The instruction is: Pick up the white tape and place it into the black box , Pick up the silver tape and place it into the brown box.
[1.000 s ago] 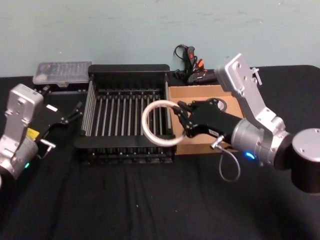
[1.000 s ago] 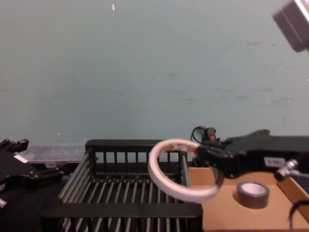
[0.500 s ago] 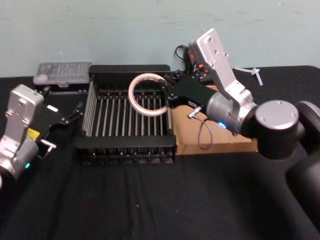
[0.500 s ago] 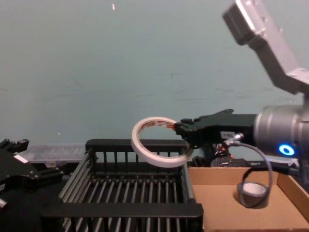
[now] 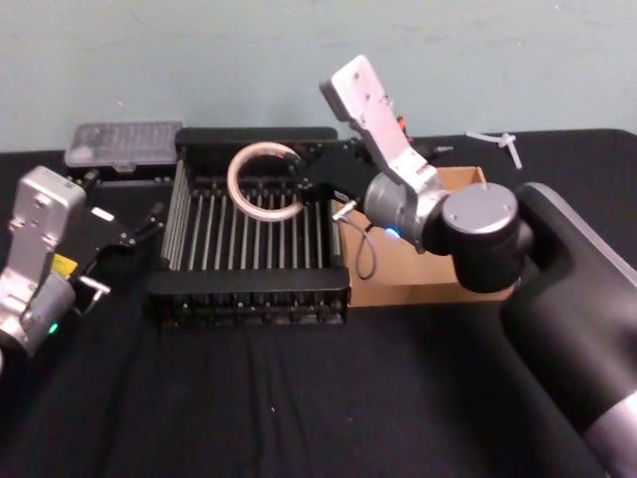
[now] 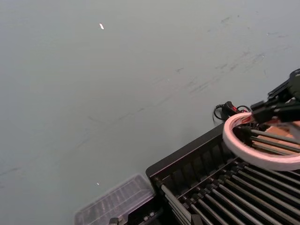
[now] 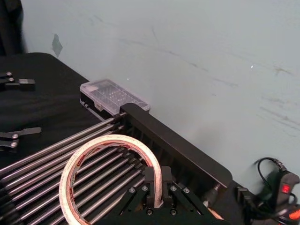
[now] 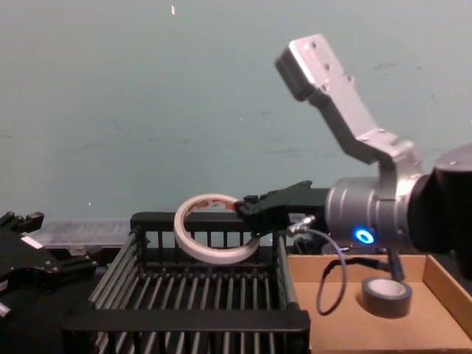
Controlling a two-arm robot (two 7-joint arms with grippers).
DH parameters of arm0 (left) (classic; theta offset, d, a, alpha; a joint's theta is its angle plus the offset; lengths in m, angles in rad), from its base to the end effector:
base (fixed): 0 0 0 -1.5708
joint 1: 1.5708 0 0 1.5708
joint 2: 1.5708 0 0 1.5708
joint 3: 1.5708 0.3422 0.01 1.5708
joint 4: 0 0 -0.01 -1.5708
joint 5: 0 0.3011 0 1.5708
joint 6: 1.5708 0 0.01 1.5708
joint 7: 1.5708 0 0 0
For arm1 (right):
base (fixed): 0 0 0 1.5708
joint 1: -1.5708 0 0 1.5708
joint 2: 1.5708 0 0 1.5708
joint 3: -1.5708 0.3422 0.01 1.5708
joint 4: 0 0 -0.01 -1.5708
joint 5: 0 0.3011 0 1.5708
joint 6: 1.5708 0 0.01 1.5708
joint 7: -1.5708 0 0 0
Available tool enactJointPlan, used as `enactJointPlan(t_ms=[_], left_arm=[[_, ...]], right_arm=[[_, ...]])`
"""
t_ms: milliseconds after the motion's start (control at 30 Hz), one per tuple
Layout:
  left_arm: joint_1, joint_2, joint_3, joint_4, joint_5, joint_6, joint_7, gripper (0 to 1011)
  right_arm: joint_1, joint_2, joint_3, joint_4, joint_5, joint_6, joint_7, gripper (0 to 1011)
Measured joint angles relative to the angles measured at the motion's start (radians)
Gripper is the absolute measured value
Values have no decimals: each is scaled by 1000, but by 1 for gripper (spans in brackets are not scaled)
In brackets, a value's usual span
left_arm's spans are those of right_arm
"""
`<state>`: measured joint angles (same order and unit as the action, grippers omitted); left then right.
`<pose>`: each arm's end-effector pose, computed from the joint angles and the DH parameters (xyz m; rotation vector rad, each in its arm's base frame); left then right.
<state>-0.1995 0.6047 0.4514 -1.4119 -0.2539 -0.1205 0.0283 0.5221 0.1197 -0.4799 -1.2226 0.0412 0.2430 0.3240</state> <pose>0.3593 0.1144 -0.3429 0.3046 -0.2850 1.2480 0.4649 0.0817 -0.2783 -0.3244 -0.1003 -0.8829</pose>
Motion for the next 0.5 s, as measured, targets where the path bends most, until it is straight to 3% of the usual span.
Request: enactJointPlan(t_ms=[300, 500], left_arm=[[0, 0, 0, 0, 0, 0, 0, 1001], [0, 0, 0, 0, 0, 0, 0, 1001]], right_arm=[[60, -61, -9, 161, -27, -41, -10, 97], [74, -80, -9, 210, -39, -47, -15, 97]])
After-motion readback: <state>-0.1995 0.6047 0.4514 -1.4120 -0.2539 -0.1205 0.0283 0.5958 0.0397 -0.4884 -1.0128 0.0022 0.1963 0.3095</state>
